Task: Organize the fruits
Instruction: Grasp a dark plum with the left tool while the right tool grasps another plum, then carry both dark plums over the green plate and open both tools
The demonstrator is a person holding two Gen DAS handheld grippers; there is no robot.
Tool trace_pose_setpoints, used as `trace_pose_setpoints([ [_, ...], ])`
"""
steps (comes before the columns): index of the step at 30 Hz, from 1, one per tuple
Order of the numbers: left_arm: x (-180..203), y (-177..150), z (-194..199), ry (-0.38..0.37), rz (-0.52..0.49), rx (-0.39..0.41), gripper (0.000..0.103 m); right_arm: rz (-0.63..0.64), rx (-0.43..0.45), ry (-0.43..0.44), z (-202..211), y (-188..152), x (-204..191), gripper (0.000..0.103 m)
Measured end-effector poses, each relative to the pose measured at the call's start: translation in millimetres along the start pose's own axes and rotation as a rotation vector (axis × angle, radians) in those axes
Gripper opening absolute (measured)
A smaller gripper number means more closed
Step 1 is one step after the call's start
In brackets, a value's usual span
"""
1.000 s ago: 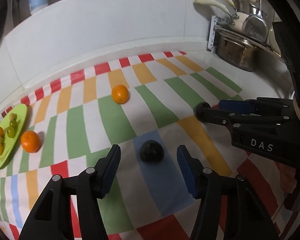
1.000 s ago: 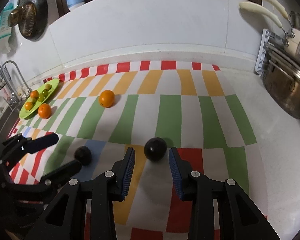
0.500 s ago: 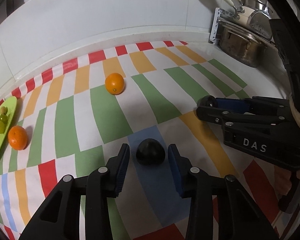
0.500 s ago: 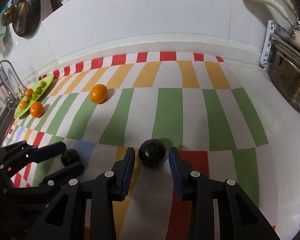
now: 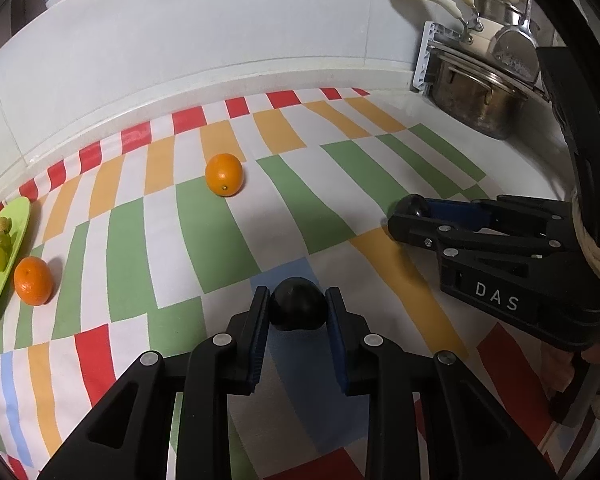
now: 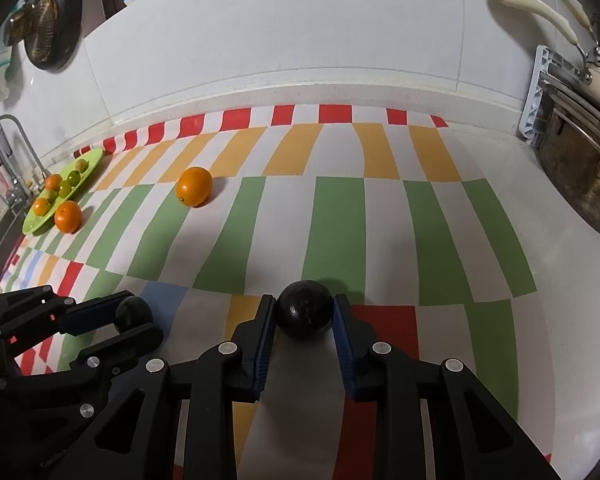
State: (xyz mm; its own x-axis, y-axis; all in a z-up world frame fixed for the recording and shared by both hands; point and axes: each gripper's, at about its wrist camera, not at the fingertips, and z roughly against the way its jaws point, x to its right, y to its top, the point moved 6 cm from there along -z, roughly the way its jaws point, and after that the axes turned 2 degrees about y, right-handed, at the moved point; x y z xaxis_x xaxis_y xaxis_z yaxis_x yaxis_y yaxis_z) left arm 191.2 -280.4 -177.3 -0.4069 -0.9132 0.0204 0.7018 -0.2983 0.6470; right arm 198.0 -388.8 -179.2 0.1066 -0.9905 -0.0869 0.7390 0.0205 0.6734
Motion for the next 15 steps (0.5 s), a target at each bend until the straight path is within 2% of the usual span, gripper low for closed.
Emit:
trace_pose_setpoints([
  [15,-11,7,38,0.005,0.022,0.079,0.027,0.006,0.062,0.017,29,9,-18,0.03],
])
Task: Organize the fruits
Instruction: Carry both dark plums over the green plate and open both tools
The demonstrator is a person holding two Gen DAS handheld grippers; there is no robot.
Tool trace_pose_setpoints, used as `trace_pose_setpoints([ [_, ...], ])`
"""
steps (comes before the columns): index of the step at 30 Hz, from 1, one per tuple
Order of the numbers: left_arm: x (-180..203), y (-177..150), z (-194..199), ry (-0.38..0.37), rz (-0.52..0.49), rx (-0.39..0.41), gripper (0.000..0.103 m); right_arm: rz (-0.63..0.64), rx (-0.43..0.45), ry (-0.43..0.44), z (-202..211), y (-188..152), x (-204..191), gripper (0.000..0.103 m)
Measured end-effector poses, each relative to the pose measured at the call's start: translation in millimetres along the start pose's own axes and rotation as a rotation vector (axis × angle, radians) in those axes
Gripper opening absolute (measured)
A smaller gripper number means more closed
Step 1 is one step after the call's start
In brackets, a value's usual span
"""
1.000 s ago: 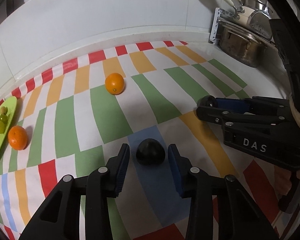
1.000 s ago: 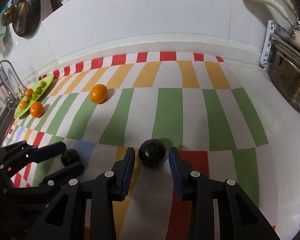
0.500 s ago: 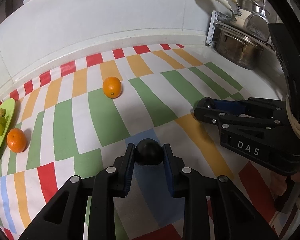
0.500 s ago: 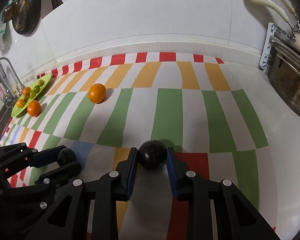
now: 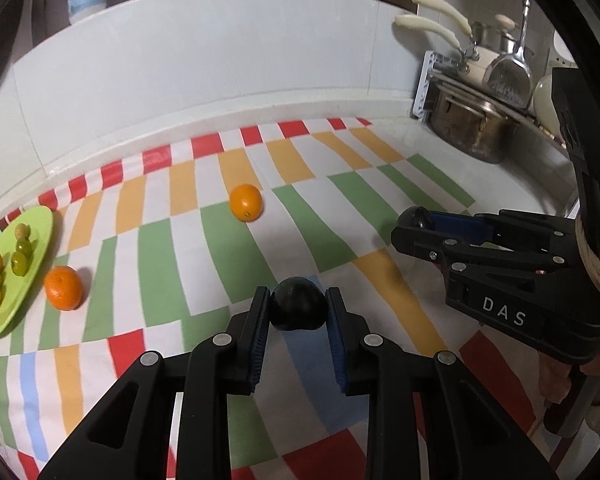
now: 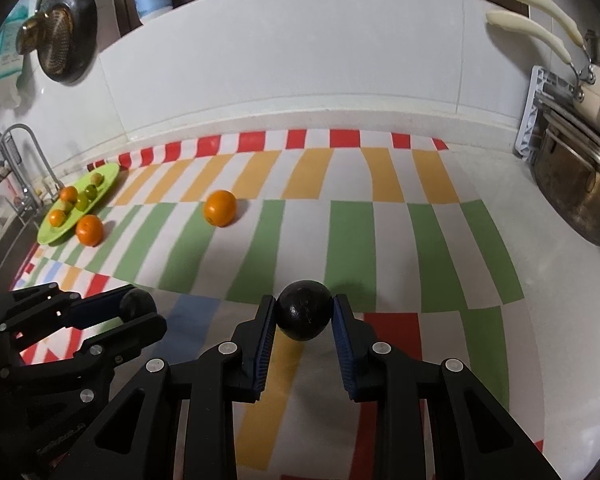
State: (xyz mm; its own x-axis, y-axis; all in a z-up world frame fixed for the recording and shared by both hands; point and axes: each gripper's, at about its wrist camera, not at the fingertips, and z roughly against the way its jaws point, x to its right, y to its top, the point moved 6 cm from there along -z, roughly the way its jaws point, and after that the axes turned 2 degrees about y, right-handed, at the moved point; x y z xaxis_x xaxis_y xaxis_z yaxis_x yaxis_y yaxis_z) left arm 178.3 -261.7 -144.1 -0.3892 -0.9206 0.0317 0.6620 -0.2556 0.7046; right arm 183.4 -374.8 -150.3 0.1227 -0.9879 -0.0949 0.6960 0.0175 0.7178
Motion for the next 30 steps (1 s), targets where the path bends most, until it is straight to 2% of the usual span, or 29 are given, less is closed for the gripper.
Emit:
trace_pose_setpoints([
  [19,-48,11,60,0.056,0.073,0.119,0.027,0.029,0.107,0.044,46,25,-57,0.03],
  [30,-88,12,94,0.091,0.098,0.144,0.027,0.055,0.142,0.054,53,37,-99,0.03],
])
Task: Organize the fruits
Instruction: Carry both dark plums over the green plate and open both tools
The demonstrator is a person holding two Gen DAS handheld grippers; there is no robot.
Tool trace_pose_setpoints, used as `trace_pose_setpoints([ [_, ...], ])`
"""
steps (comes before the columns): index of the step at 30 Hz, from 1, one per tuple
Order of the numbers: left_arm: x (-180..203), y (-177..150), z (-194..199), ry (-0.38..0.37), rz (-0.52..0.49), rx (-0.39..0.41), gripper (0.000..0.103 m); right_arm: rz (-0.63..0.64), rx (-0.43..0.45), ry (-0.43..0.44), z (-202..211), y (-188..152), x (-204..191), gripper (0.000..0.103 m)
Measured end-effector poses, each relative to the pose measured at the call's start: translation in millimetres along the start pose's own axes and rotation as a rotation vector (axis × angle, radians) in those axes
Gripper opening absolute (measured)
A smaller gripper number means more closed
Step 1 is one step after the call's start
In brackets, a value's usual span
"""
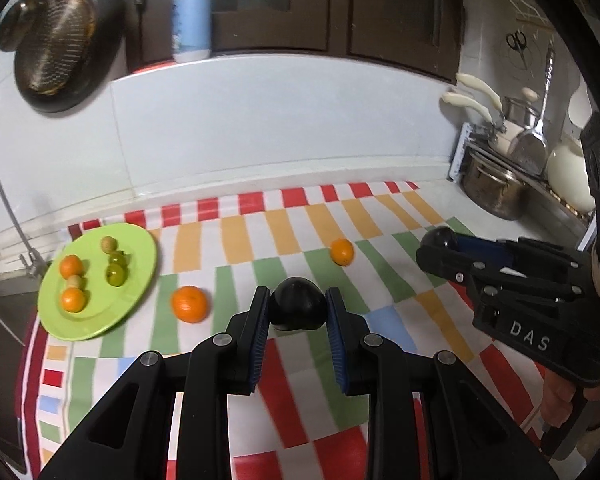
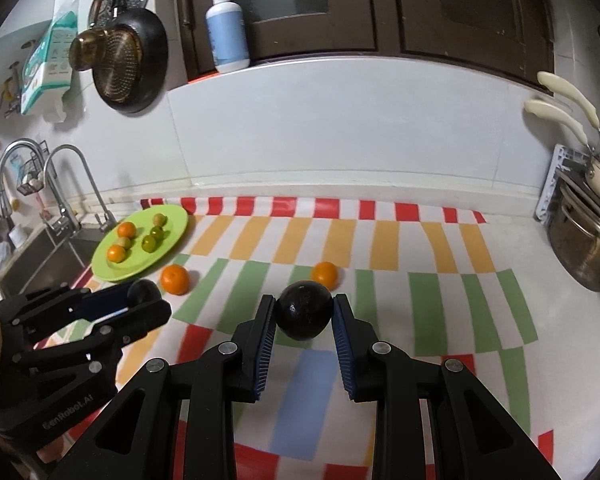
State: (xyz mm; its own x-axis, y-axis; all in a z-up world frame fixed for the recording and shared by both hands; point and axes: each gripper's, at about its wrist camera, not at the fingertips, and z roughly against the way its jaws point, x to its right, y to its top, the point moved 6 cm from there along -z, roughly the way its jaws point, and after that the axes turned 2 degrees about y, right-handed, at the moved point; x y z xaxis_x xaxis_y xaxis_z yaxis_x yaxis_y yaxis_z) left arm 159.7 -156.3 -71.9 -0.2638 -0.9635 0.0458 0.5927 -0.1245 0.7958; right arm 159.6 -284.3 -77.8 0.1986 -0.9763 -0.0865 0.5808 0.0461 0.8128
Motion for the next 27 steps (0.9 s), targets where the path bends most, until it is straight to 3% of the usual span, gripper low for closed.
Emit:
trace_pose_setpoints([
  [27,-97,2,46,0.107,0.043,0.072,0.027,0.058,0.036,0.079,-12,23,-101,0.03],
])
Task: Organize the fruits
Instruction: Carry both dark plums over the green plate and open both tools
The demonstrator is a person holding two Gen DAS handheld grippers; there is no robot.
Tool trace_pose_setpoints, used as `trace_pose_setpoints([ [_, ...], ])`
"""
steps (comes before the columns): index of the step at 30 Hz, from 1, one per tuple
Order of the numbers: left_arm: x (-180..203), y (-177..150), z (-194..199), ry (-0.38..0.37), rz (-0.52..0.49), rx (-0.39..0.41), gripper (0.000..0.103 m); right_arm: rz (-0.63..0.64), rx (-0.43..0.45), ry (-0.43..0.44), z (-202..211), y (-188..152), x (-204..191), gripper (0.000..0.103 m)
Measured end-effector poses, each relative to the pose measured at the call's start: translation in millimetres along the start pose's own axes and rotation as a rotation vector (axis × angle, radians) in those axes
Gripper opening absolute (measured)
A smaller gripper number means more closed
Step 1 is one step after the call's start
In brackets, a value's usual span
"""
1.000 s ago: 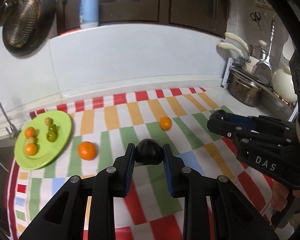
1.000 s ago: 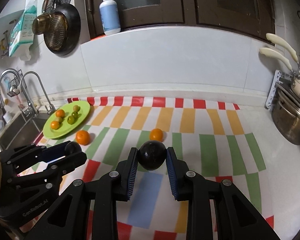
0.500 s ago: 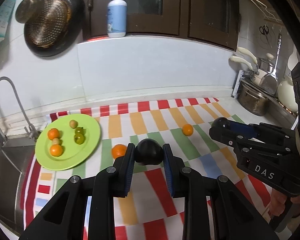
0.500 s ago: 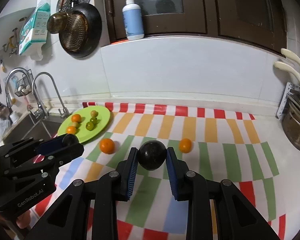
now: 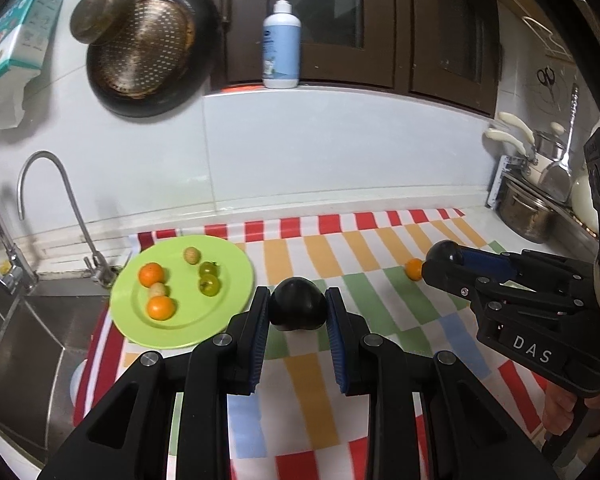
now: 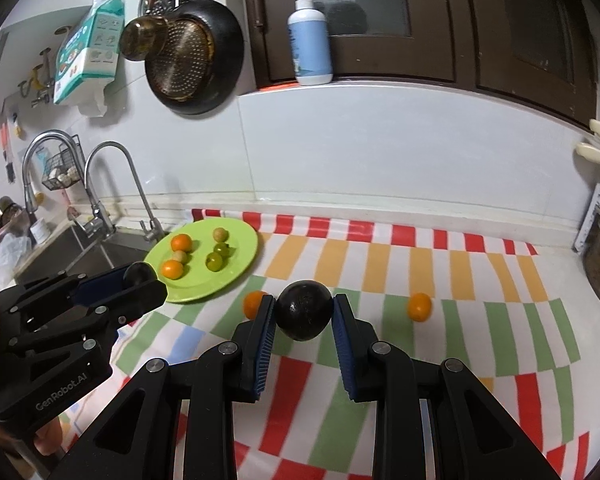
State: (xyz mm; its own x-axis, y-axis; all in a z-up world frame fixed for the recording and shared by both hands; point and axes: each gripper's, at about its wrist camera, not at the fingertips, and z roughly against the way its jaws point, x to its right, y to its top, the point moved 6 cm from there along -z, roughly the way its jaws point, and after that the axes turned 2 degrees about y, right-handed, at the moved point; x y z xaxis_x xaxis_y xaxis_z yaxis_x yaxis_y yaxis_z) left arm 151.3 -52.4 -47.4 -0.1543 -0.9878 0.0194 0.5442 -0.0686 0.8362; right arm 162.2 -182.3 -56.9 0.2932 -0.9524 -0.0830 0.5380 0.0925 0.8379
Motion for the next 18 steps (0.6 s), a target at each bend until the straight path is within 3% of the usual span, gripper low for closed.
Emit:
trace_pose_setpoints([
  [18,-63,1,-16,0.092,0.056,0.0,0.027,0.071,-0.03,0.086,-46,25,-53,0.03],
])
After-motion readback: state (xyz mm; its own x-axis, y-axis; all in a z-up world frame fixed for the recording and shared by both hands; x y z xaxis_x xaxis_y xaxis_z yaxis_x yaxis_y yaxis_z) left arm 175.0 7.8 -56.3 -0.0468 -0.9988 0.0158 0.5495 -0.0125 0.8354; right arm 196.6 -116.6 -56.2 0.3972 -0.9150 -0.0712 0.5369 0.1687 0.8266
